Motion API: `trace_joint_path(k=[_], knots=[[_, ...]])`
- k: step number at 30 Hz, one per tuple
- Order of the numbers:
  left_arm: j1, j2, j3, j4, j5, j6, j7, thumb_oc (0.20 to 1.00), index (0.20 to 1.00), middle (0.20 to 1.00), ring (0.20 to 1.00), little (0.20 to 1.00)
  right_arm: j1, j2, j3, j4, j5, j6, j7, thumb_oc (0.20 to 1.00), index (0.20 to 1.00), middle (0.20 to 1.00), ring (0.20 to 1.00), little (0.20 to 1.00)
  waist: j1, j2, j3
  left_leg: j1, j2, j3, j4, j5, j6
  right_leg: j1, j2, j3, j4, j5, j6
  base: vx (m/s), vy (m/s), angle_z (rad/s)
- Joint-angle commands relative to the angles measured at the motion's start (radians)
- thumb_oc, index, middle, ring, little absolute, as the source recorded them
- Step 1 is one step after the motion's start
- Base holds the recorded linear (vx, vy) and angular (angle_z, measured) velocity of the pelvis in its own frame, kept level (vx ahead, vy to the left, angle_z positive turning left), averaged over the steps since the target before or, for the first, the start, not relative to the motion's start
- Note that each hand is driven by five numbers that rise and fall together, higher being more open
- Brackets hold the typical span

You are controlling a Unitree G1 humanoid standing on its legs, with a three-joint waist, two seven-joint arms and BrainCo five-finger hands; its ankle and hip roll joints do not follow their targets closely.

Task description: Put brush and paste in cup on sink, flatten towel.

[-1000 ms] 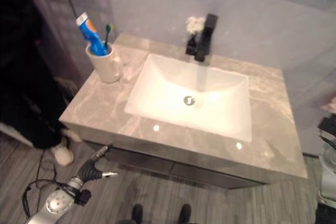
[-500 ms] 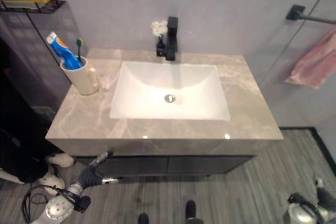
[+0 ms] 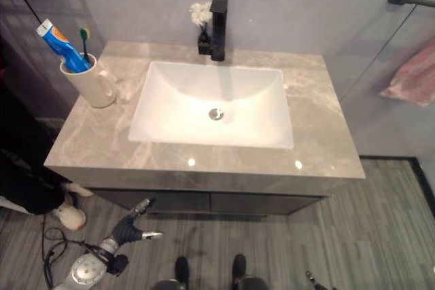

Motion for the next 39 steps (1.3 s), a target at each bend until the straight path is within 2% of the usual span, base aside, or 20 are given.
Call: trace_joint_path(k=[1, 4, 6, 9, 11, 13, 14, 15, 18, 20, 22, 26, 30, 33, 34, 35, 36, 37, 38, 39], knots=[[-0.018, 0.010, 0.027, -0.049, -0.022, -0.042, -0.027, 1.000, 1.000, 1.000, 1.000, 1.000, -0.002, -0.022, 0.131, -0.029, -0.277, 0.018, 0.070, 1.000, 1.000, 1.000, 1.000, 1.000, 0.021, -0.004, -0.022, -0.022, -0.102, -0.022, 0.001, -0.026, 0.028, 0.006, 0.089, 0.061, 0.076, -0.047, -0.017, 0.04, -0.061, 0.22], [-0.025, -0.002, 0.028, -0.037, -0.023, -0.047, -0.024, 1.000, 1.000, 1.000, 1.000, 1.000, 0.005, -0.034, 0.186, -0.064, -0.360, 0.016, 0.066, 1.000, 1.000, 1.000, 1.000, 1.000, 0.027, -0.005, -0.021, -0.019, -0.113, -0.034, 0.017, -0.023, 0.025, 0.022, 0.083, 0.063, 0.045, -0.037, -0.024, 0.04, -0.041, 0.32], [-0.062, -0.021, 0.021, -0.018, -0.023, -0.048, -0.013, 1.000, 1.000, 1.000, 1.000, 1.000, -0.007, -0.056, 0.196, -0.115, -0.364, 0.009, 0.078, 1.000, 1.000, 1.000, 1.000, 1.000, 0.027, -0.007, 0.007, -0.083, -0.141, -0.041, 0.192, -0.067, -0.005, 0.044, 0.056, 0.047, 0.027, -0.030, -0.033, 0.02, -0.046, 0.39], [-0.077, -0.016, 0.013, -0.024, -0.029, -0.050, -0.018, 1.000, 1.000, 1.000, 1.000, 1.000, -0.011, -0.068, 0.201, -0.132, -0.358, 0.005, 0.093, 1.000, 1.000, 1.000, 1.000, 1.000, 0.031, -0.008, 0.018, -0.132, -0.140, -0.049, 0.272, -0.052, -0.041, 0.075, 0.039, 0.035, 0.002, -0.031, -0.033, 0.01, -0.002, 0.49], [-0.114, 0.015, 0.009, -0.028, -0.025, -0.047, -0.027, 1.000, 1.000, 1.000, 1.000, 1.000, -0.003, -0.083, 0.192, -0.122, -0.380, 0.019, 0.092, 1.000, 1.000, 1.000, 1.000, 1.000, 0.012, -0.013, 0.011, -0.156, -0.043, 0.033, 0.252, -0.053, -0.044, 0.091, 0.003, 0.008, -0.023, -0.028, -0.022, 0.02, 0.093, 0.20], [-0.119, 0.012, 0.009, -0.020, -0.031, -0.044, -0.023, 1.000, 1.000, 1.000, 1.000, 1.000, -0.004, -0.083, 0.190, -0.114, -0.383, 0.022, 0.088, 1.000, 1.000, 1.000, 1.000, 1.000, 0.017, -0.015, 0.005, -0.154, -0.031, 0.021, 0.230, -0.047, -0.040, 0.092, -0.004, 0.013, -0.028, -0.025, -0.019, 0.07, 0.142, 0.26], [-0.146, -0.019, 0.012, 0.007, -0.055, -0.031, 0.006, 1.000, 1.000, 1.000, 1.000, 1.000, 0.010, -0.094, 0.164, -0.129, -0.378, 0.017, 0.066, 1.000, 1.000, 1.000, 1.000, 1.000, 0.004, -0.016, -0.012, -0.137, 0.064, -0.009, 0.168, 0.005, -0.055, 0.082, -0.032, 0.028, -0.015, -0.029, -0.003, 0.08, 0.173, 0.12], [-0.147, -0.021, 0.010, 0.008, -0.055, -0.032, 0.007, 1.000, 1.000, 1.000, 1.000, 1.000, 0.013, -0.095, 0.163, -0.132, -0.379, 0.018, 0.066, 1.000, 1.000, 1.000, 1.000, 1.000, 0.005, -0.014, -0.012, -0.135, 0.065, -0.010, 0.164, 0.007, -0.057, 0.082, -0.031, 0.027, -0.012, -0.030, -0.004, 0.10, 0.259, -0.15], [-0.181, -0.036, -0.004, 0.008, -0.064, -0.025, 0.020, 1.000, 1.000, 1.000, 1.000, 1.000, 0.029, -0.110, 0.139, -0.129, -0.389, 0.019, 0.041, 1.000, 1.000, 1.000, 1.000, 1.000, -0.005, 0.002, -0.019, -0.117, 0.171, -0.050, 0.100, 0.084, -0.091, 0.083, -0.062, 0.041, 0.005, -0.048, 0.012, 0.10, 0.259, -0.06], [-0.183, -0.035, 0.002, -0.003, -0.087, -0.028, 0.018, 1.000, 1.000, 1.000, 1.000, 1.000, 0.013, -0.117, 0.116, -0.125, -0.373, 0.019, 0.040, 1.000, 1.000, 1.000, 1.000, 1.000, -0.012, 0.018, -0.027, -0.084, 0.152, -0.100, 0.110, 0.034, -0.092, 0.084, -0.080, 0.065, 0.018, -0.054, 0.025, 0.15, 0.329, -0.23], [-0.194, -0.024, -0.005, -0.018, -0.100, -0.034, 0.003, 1.000, 1.000, 1.000, 1.000, 1.000, 0.013, -0.118, 0.103, -0.122, -0.366, 0.015, 0.041, 1.000, 1.000, 1.000, 1.000, 1.000, -0.018, 0.027, -0.030, -0.091, 0.133, -0.088, 0.136, 0.009, -0.100, 0.102, -0.106, 0.074, 0.014, -0.046, 0.035, 0.14, 0.305, -0.60], [-0.198, 0.024, -0.001, -0.067, -0.136, -0.041, -0.019, 1.000, 1.000, 1.000, 1.000, 1.000, -0.030, -0.133, 0.147, -0.172, -0.435, 0.017, 0.046, 1.000, 1.000, 1.000, 1.000, 1.000, -0.007, 0.016, -0.026, -0.126, 0.045, -0.066, 0.246, -0.095, -0.068, 0.100, -0.197, 0.102, 0.012, 0.001, 0.069, 0.09, 0.319, 0.06], [-0.174, 0.054, 0.027, -0.113, -0.163, -0.047, -0.034, 1.000, 1.000, 1.000, 1.000, 1.000, -0.047, -0.142, 0.191, -0.216, -0.494, 0.016, 0.057, 1.000, 1.000, 1.000, 1.000, 1.000, 0.011, 0.007, -0.026, -0.156, 0.006, -0.054, 0.295, -0.137, -0.041, 0.078, -0.239, 0.111, 0.029, 0.046, 0.081, 0.03, 0.214, -0.20], [-0.136, 0.084, 0.064, -0.166, -0.195, -0.048, -0.046, 1.000, 1.000, 1.000, 1.000, 1.000, -0.057, -0.142, 0.217, -0.237, -0.539, 0.021, 0.062, 1.000, 1.000, 1.000, 1.000, 1.000, 0.031, 0.006, -0.023, -0.146, -0.025, -0.040, 0.283, -0.150, -0.015, 0.044, -0.274, 0.088, 0.077, 0.108, 0.086, 0.03, 0.231, 0.02], [-0.117, 0.100, 0.087, -0.194, -0.208, -0.049, -0.046, 1.000, 1.000, 1.000, 1.000, 1.000, -0.069, -0.141, 0.227, -0.242, -0.547, 0.022, 0.065, 1.000, 1.000, 1.000, 1.000, 1.000, 0.043, 0.014, -0.012, -0.124, -0.029, -0.019, 0.259, -0.149, 0.000, 0.013, -0.279, 0.023, 0.128, 0.127, 0.074, 0.00, 0.306, -0.28], [-0.099, 0.104, 0.102, -0.208, -0.216, -0.047, -0.048, 1.000, 1.000, 1.000, 1.000, 1.000, -0.071, -0.142, 0.232, -0.256, -0.548, 0.020, 0.068, 1.000, 1.000, 1.000, 1.000, 1.000, 0.044, 0.021, -0.003, -0.107, -0.032, -0.015, 0.243, -0.150, 0.006, 0.001, -0.255, 0.014, 0.166, 0.101, 0.066, 0.02, 0.284, -0.56], [-0.086, 0.105, 0.113, -0.219, -0.228, -0.047, -0.058, 1.000, 1.000, 1.000, 1.000, 1.000, -0.070, -0.142, 0.237, -0.260, -0.548, 0.018, 0.073, 1.000, 1.000, 1.000, 1.000, 1.000, 0.032, 0.023, -0.008, -0.096, -0.043, -0.021, 0.219, -0.141, 0.010, -0.019, -0.206, 0.054, 0.177, 0.070, 0.059, 0.03, 0.142, -0.64], [-0.086, 0.105, 0.113, -0.219, -0.228, -0.047, -0.058, 1.000, 1.000, 1.000, 1.000, 1.000, -0.070, -0.142, 0.237, -0.260, -0.548, 0.018, 0.073, 1.000, 1.000, 1.000, 1.000, 1.000, 0.032, 0.023, -0.008, -0.096, -0.043, -0.021, 0.219, -0.141, 0.010, -0.019, -0.206, 0.054, 0.177, 0.070, 0.059, 0.13, 0.167, -0.32], [-0.066, 0.119, 0.133, -0.252, -0.283, -0.058, -0.083, 1.000, 1.000, 1.000, 1.000, 1.000, -0.064, -0.155, 0.245, -0.244, -0.531, 0.009, 0.074, 1.000, 1.000, 1.000, 1.000, 1.000, 0.024, 0.027, 0.003, -0.058, -0.064, -0.035, 0.177, -0.133, 0.015, -0.052, -0.107, 0.113, 0.136, 0.010, 0.032, 0.11, 0.110, -0.04], [-0.065, 0.119, 0.134, -0.253, -0.283, -0.057, -0.083, 1.000, 1.000, 1.000, 1.000, 1.000, -0.065, -0.155, 0.245, -0.244, -0.531, 0.009, 0.074, 1.000, 1.000, 1.000, 1.000, 1.000, 0.023, 0.027, 0.004, -0.057, -0.064, -0.035, 0.177, -0.132, 0.015, -0.050, -0.106, 0.112, 0.136, 0.010, 0.032, 0.17, 0.082, 0.09]])
